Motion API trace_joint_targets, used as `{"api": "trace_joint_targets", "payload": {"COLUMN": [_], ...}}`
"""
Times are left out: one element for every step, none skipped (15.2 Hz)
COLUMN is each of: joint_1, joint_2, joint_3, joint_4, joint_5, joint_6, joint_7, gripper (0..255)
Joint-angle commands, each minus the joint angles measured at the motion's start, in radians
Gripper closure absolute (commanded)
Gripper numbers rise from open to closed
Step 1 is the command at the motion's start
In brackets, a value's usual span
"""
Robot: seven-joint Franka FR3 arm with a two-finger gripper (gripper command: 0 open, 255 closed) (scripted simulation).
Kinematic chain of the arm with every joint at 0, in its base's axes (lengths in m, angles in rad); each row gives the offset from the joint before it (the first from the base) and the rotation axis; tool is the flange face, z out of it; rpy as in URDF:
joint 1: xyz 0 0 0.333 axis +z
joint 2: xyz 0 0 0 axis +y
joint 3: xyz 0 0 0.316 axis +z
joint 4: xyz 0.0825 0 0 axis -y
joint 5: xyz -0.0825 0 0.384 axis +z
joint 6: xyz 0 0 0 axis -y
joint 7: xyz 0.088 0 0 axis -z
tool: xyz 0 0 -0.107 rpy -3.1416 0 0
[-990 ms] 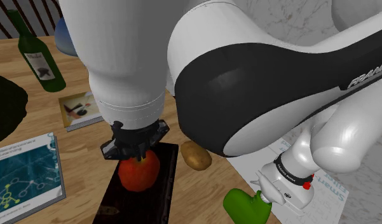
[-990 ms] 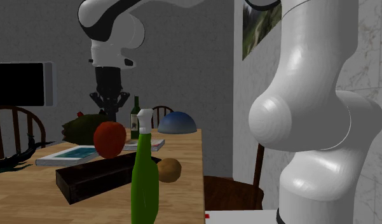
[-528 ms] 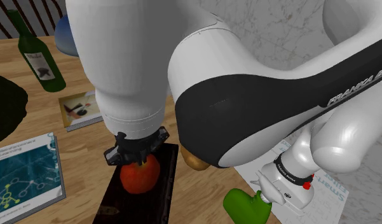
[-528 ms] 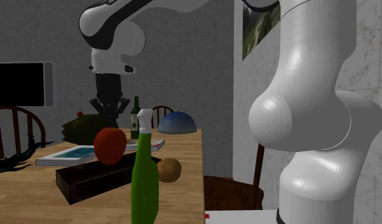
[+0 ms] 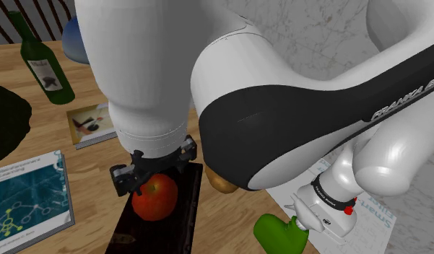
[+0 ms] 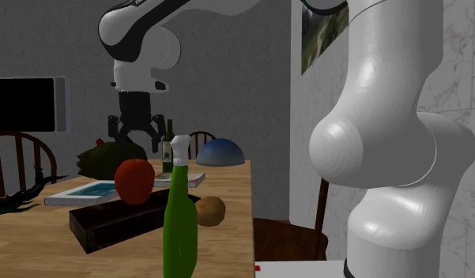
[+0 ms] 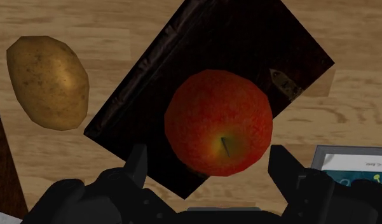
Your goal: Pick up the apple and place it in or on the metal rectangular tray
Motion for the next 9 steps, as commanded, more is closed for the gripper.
{"api": "trace_joint_targets", "payload": {"joint_1": [0.000,-0.001,-0.001,-0.002,-0.001,-0.001,-0.001,-0.001,-0.001], "joint_2": [0.000,-0.013,-0.025,-0.034,-0.041,-0.041,-0.041,-0.041,-0.041], "joint_3": [0.000,0.000,0.001,0.001,0.001,0.001,0.001,0.001,0.001], "joint_4": [0.000,0.023,0.047,0.073,0.094,0.094,0.094,0.094,0.094], "joint_5": [0.000,0.013,0.023,0.032,0.038,0.038,0.038,0.038,0.038], "joint_6": [0.000,-0.031,-0.063,-0.094,-0.120,-0.120,-0.120,-0.120,-0.120], "joint_7": [0.000,-0.009,-0.016,-0.022,-0.026,-0.026,-0.027,-0.027,-0.026], "gripper": [0,0,0,0,0,0,0,0,0]}}
